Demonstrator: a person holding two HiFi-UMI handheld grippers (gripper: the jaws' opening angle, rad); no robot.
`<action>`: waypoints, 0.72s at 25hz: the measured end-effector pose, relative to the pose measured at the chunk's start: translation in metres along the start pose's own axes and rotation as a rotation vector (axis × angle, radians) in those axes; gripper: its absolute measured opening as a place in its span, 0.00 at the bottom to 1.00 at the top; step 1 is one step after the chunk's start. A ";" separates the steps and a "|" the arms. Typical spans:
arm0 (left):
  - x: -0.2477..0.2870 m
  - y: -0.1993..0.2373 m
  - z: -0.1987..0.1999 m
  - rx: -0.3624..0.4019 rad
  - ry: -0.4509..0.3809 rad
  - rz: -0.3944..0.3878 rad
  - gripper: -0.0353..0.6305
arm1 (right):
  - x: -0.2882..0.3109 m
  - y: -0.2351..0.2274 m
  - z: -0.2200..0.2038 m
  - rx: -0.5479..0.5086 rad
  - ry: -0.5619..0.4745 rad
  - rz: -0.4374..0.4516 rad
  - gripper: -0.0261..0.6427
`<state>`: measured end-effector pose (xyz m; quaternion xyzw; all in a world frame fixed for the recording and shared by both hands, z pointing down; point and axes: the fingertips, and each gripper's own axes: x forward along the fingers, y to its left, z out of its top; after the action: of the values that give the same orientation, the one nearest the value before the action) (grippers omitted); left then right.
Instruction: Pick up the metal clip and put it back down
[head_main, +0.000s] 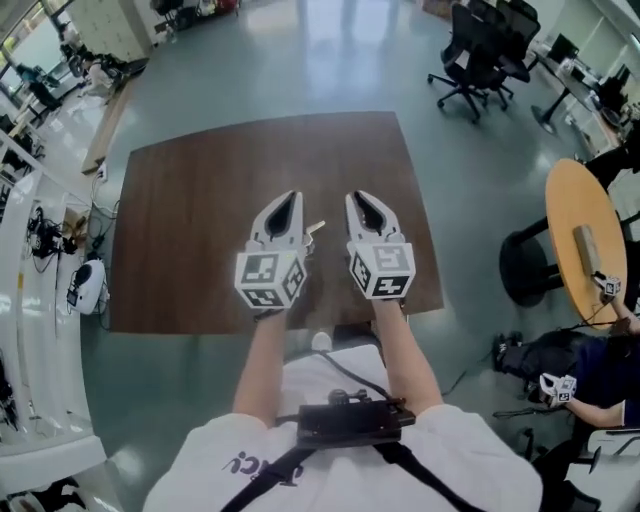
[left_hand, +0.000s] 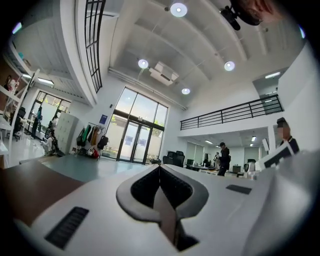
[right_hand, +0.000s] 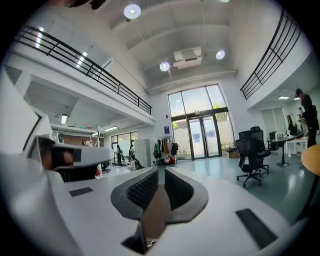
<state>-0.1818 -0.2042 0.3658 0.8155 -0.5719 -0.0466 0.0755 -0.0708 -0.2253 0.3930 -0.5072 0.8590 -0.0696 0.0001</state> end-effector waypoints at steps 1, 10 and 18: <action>0.001 -0.009 0.006 0.008 -0.007 -0.015 0.07 | -0.010 -0.002 0.018 -0.009 -0.042 -0.009 0.09; 0.004 -0.050 0.037 0.061 -0.059 -0.083 0.07 | -0.048 -0.009 0.093 -0.052 -0.208 -0.066 0.05; 0.007 -0.041 0.033 0.068 -0.055 -0.069 0.07 | -0.037 -0.006 0.087 -0.088 -0.191 -0.096 0.05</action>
<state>-0.1467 -0.1996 0.3258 0.8354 -0.5463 -0.0520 0.0305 -0.0414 -0.2067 0.3051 -0.5518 0.8319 0.0169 0.0562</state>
